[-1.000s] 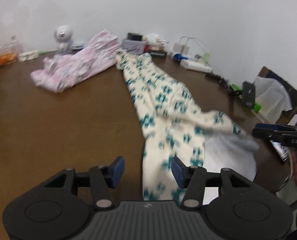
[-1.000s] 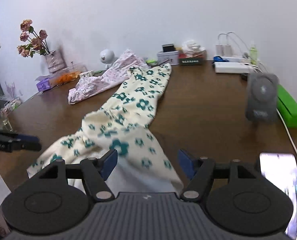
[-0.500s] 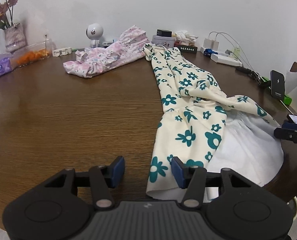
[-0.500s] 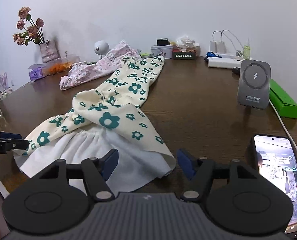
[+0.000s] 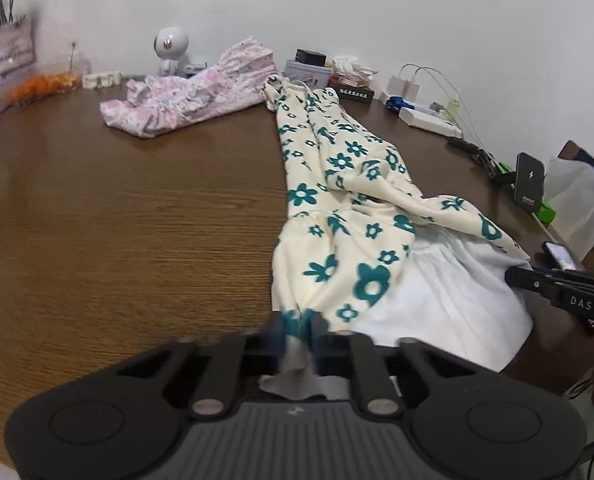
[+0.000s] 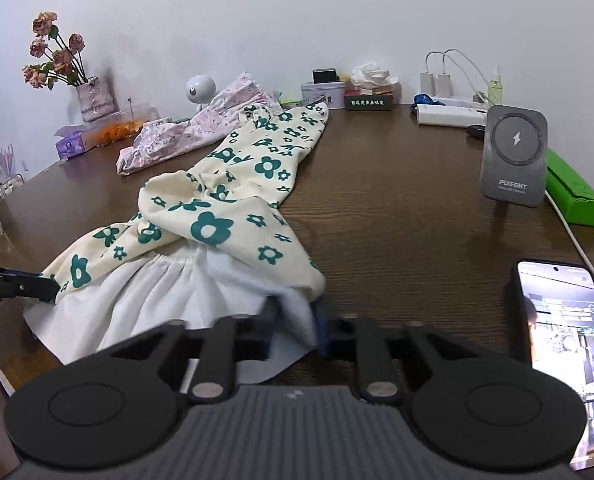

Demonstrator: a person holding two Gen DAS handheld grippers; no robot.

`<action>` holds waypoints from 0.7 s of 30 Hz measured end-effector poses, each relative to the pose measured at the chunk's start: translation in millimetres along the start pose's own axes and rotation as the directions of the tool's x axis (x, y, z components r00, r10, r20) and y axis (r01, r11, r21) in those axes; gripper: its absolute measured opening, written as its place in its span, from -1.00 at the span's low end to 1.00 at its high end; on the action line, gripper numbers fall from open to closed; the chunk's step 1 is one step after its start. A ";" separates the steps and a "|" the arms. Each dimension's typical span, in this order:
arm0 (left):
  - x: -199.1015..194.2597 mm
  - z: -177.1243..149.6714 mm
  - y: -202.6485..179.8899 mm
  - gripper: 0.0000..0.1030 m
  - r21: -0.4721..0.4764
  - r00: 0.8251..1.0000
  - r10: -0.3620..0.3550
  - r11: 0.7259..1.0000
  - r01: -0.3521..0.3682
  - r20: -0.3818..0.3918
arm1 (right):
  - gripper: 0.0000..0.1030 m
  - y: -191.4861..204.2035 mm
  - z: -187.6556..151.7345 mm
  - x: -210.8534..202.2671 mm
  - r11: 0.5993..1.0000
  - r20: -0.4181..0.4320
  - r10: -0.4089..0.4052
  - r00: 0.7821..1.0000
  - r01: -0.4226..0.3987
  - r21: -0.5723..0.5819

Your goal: Fold clothes

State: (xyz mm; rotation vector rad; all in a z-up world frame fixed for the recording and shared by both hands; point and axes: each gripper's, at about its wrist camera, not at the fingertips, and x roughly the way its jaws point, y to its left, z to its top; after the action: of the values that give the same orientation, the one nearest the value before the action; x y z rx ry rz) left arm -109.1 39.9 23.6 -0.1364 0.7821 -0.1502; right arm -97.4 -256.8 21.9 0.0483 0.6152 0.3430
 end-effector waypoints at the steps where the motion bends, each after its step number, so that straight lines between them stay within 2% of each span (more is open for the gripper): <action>1: -0.1 0.2 -0.2 -0.88 -0.005 1.000 -0.002 1.000 0.002 0.000 | -0.87 -0.1 0.8 -2.4 1.000 0.007 0.004 1.000 -0.004 -0.001; 4: -4.2 1.6 -1.6 -0.90 -0.014 1.000 -0.014 1.000 0.014 0.013 | -0.91 11.4 7.0 -17.7 0.997 0.063 0.041 0.997 -0.037 -0.068; 8: -14.9 5.4 -7.5 -0.91 0.004 0.998 -0.049 0.999 0.049 0.048 | -0.92 42.4 17.3 -33.5 0.972 0.095 0.167 0.981 -0.148 -0.183; 11: -21.4 8.0 -14.6 -0.91 0.034 0.994 -0.080 0.996 0.078 0.071 | -0.92 67.4 17.3 -30.9 0.935 0.039 0.277 0.960 -0.260 -0.242; 14: -18.5 2.9 -29.3 -0.87 0.122 0.995 -0.078 0.990 0.070 0.061 | -0.88 86.7 6.4 -18.3 0.901 -0.074 0.320 0.945 -0.327 -0.286; 16: -16.3 -2.7 -35.1 -0.66 0.157 0.996 -0.071 0.986 0.061 0.060 | -0.78 91.1 1.1 -15.6 0.887 -0.127 0.326 0.937 -0.350 -0.303; 17: -16.7 -4.8 -35.7 -0.60 0.163 0.995 -0.076 0.984 0.065 0.062 | -0.74 88.5 2.7 -23.0 0.885 -0.105 0.332 0.937 -0.348 -0.310; 18: -17.7 -6.6 -35.4 -0.42 0.166 0.994 -0.084 0.984 0.072 0.065 | -0.55 85.2 4.5 -30.3 0.884 -0.082 0.337 0.938 -0.345 -0.314; 19: -19.2 -7.2 -34.4 -0.23 0.165 0.993 -0.096 0.983 0.084 0.068 | -0.35 74.1 10.0 -36.1 0.901 -0.049 0.333 0.942 -0.333 -0.280; 20: -20.2 -7.0 -32.9 -0.18 0.164 0.992 -0.106 0.982 0.092 0.073 | 0.00 63.0 15.6 -41.9 0.915 -0.015 0.327 0.945 -0.321 -0.244; 21: -20.6 -6.6 -31.5 -0.15 0.162 0.990 -0.113 0.982 0.099 0.079 | 0.05 51.9 20.8 -47.2 0.929 0.015 0.317 0.948 -0.307 -0.207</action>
State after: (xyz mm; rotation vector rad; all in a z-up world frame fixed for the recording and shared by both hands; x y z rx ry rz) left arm -130.9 12.4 38.8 -0.0340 0.6722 -0.3048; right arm -137.1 -222.2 72.8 -0.0419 0.5209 0.7107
